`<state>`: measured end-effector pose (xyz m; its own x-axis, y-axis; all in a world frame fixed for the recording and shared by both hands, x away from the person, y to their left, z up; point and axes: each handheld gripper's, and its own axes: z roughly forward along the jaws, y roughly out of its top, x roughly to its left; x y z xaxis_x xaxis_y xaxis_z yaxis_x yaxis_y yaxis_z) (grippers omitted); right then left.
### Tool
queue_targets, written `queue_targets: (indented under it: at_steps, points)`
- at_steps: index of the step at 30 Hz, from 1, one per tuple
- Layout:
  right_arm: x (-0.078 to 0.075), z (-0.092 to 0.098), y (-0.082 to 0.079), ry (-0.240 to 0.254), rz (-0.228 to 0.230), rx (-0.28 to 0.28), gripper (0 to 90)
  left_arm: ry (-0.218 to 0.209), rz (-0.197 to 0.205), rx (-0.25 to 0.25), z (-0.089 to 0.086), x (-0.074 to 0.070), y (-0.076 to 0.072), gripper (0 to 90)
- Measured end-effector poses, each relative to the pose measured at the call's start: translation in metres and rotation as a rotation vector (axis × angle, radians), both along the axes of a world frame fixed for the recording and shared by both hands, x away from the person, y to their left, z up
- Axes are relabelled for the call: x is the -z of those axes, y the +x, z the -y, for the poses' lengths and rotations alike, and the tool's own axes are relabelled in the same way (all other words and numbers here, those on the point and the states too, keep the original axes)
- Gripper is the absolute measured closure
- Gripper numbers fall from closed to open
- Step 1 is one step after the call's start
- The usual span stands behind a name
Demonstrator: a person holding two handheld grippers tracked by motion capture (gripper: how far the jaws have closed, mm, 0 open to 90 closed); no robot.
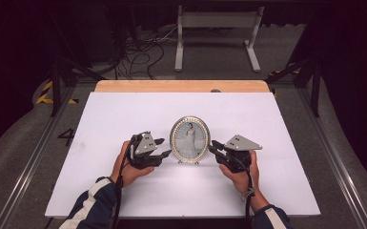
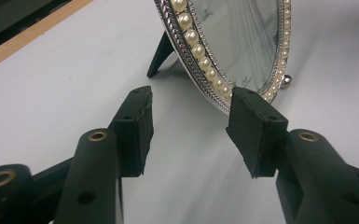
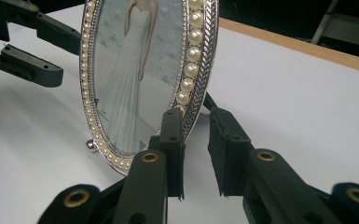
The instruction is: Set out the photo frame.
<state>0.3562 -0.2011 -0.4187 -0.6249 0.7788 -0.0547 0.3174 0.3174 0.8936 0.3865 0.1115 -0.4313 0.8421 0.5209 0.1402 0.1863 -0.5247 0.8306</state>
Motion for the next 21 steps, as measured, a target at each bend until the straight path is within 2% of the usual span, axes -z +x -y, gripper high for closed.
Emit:
queue_targets:
  at_steps: [2, 7, 9, 16, 17, 18, 21]
  points:
    - [0.0002, -0.0006, -0.0007, -0.011, 0.001, 0.001, 74.4, 0.022, 0.011, -0.012, 0.0004, 0.0006, 0.0006, 49.4]
    - [-0.0002, 0.0001, -0.0007, -0.042, 0.008, -0.007, 69.7, 0.02, -0.003, -0.025, -0.0024, 0.0024, 0.0032, 46.3]
    - [-0.0012, 0.0005, 0.0, -0.058, 0.003, -0.017, 64.7, 0.02, -0.001, -0.028, -0.0028, 0.0023, 0.0028, 44.8]
    - [-0.0022, 0.0014, -0.0007, -0.084, 0.009, -0.023, 58.0, 0.026, 0.0, -0.022, -0.0026, 0.0024, 0.0013, 38.7]
    - [-0.002, 0.0013, -0.0006, -0.088, 0.008, -0.024, 56.1, 0.028, 0.006, -0.034, -0.0022, 0.0029, 0.0009, 38.7]
    - [-0.0014, 0.0012, -0.0008, -0.101, 0.003, -0.029, 51.6, 0.03, 0.001, -0.028, -0.0023, 0.0031, 0.001, 35.2]
    - [-0.0011, 0.0021, -0.002, -0.118, 0.004, -0.03, 47.3, 0.031, 0.003, -0.023, -0.0024, 0.0027, 0.0005, 30.9]
